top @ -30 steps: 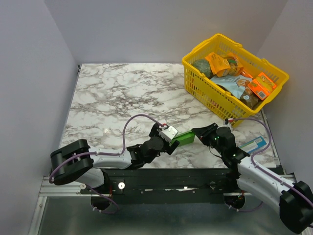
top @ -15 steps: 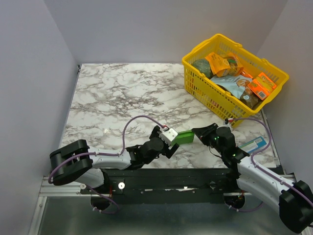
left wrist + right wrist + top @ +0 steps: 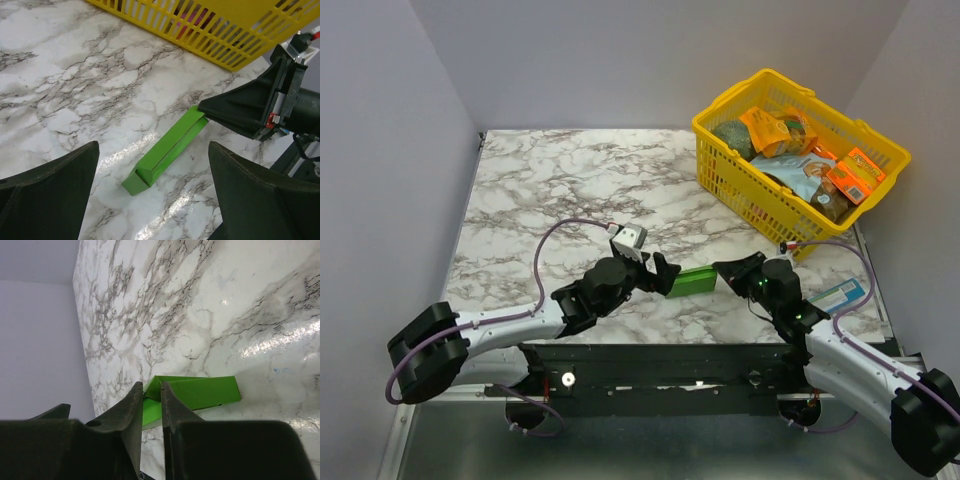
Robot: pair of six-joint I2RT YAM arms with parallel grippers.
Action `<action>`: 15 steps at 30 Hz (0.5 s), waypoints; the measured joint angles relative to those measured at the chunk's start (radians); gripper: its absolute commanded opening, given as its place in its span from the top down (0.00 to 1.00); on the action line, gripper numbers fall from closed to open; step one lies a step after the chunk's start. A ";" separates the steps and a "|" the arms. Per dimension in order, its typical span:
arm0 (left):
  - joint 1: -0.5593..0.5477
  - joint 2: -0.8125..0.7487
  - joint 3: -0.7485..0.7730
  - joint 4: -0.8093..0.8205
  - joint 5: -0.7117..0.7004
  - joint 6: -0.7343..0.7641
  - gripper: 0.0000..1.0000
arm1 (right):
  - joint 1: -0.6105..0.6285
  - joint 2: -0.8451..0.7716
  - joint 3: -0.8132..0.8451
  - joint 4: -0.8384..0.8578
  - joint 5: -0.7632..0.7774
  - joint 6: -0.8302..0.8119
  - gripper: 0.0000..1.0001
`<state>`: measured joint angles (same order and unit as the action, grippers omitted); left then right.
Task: Fold the paper box
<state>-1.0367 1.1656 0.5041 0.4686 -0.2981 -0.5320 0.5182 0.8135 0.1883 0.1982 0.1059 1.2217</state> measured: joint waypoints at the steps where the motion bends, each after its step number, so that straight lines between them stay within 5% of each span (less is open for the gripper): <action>1: 0.010 0.001 0.002 -0.004 0.001 -0.009 0.04 | 0.000 0.000 0.000 0.000 0.000 0.000 0.97; 15: 0.132 0.108 0.001 -0.029 0.138 -0.238 0.11 | 0.006 0.005 0.000 0.007 0.000 -0.003 0.97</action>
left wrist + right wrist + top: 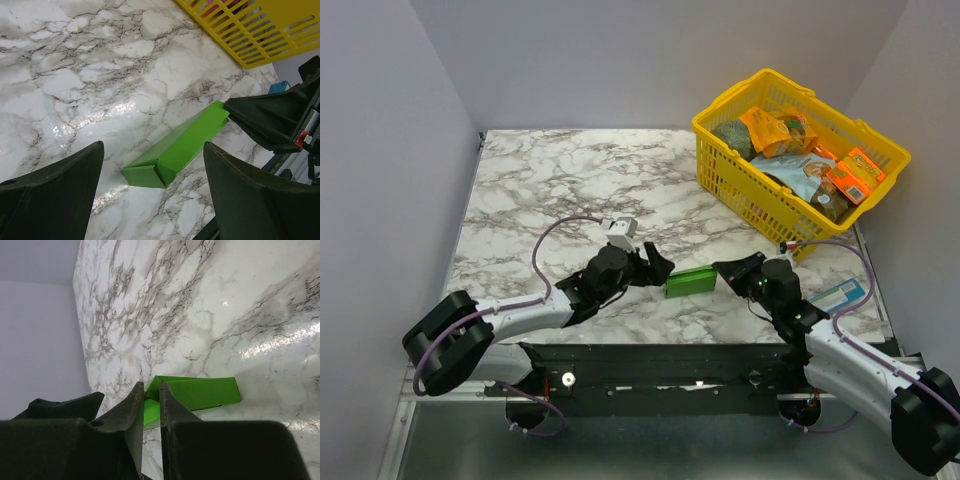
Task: Fold the paper box
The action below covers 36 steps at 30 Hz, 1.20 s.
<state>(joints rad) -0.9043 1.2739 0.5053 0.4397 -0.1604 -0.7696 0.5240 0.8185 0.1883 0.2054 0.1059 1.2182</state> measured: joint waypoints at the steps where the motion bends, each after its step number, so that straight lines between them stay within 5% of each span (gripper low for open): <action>1: 0.003 0.009 0.000 0.004 0.007 -0.007 0.11 | 0.000 0.000 0.000 0.000 0.000 0.000 0.97; 15: 0.034 0.111 -0.001 0.083 0.114 -0.119 0.24 | 0.005 0.002 0.000 0.003 0.001 -0.007 0.99; 27: 0.039 0.047 -0.042 0.037 0.131 -0.122 0.01 | 0.006 -0.008 0.000 -0.006 0.005 -0.016 1.00; 36: 0.041 -0.093 -0.072 -0.043 0.129 -0.240 0.01 | 0.011 -0.024 0.000 -0.020 0.010 -0.026 1.00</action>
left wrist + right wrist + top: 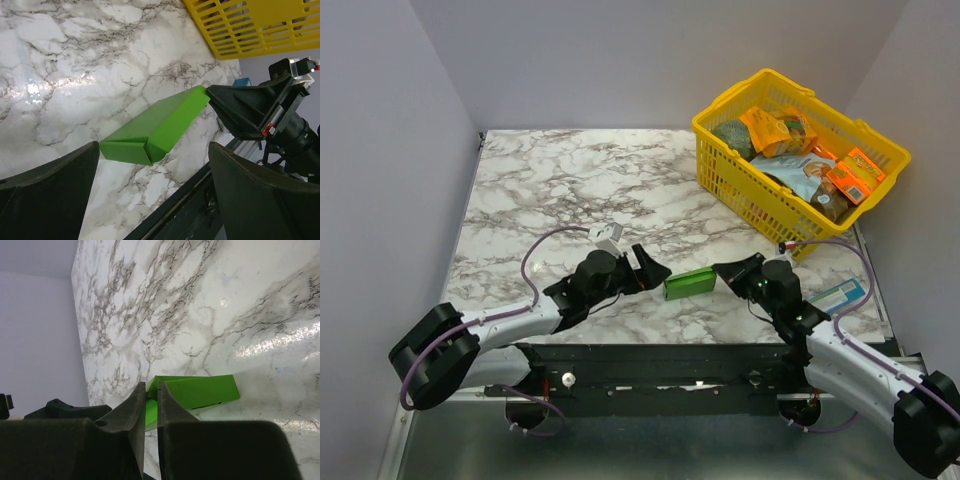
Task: Fold the paper box
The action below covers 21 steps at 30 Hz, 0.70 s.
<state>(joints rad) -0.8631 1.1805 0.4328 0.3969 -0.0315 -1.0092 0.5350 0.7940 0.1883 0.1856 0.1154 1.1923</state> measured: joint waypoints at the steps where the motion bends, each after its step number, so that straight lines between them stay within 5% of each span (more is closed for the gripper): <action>1: 0.000 0.005 -0.005 0.000 0.003 -0.026 0.01 | 0.000 -0.001 0.000 -0.001 0.000 -0.002 1.00; 21: -0.009 0.111 -0.071 0.138 0.004 -0.474 0.06 | 0.003 -0.042 -0.012 -0.019 0.000 -0.015 1.00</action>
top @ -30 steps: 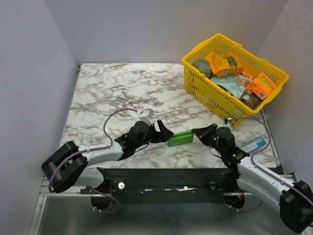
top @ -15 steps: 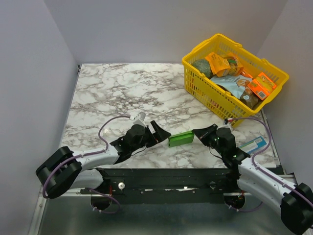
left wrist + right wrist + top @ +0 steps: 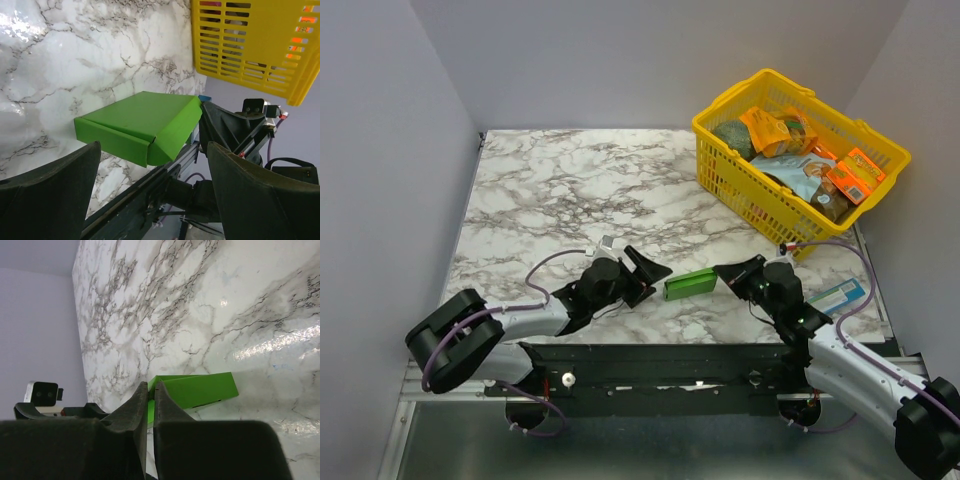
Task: Fold the paper box
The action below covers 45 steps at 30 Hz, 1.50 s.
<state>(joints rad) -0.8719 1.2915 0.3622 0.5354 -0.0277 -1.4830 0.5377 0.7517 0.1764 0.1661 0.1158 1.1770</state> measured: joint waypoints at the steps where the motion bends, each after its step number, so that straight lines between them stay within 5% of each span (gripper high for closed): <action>1: -0.005 0.018 0.000 0.014 0.001 -0.014 0.07 | 0.000 0.000 0.000 0.000 0.000 0.000 1.00; 6: -0.024 0.082 0.000 0.072 0.008 -0.069 0.11 | 0.000 0.000 0.000 0.000 0.000 0.000 1.00; 25: -0.027 0.183 -0.008 0.201 0.026 -0.155 0.62 | 0.000 0.018 -0.001 0.024 0.029 0.000 0.99; 45: -0.024 0.280 0.007 0.338 0.059 -0.140 0.74 | -0.005 0.026 -0.002 0.032 0.101 -0.020 0.99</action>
<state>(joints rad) -0.8959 1.5719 0.3695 0.8730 0.0315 -1.6226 0.5323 0.7780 0.1749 0.1978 0.2173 1.1568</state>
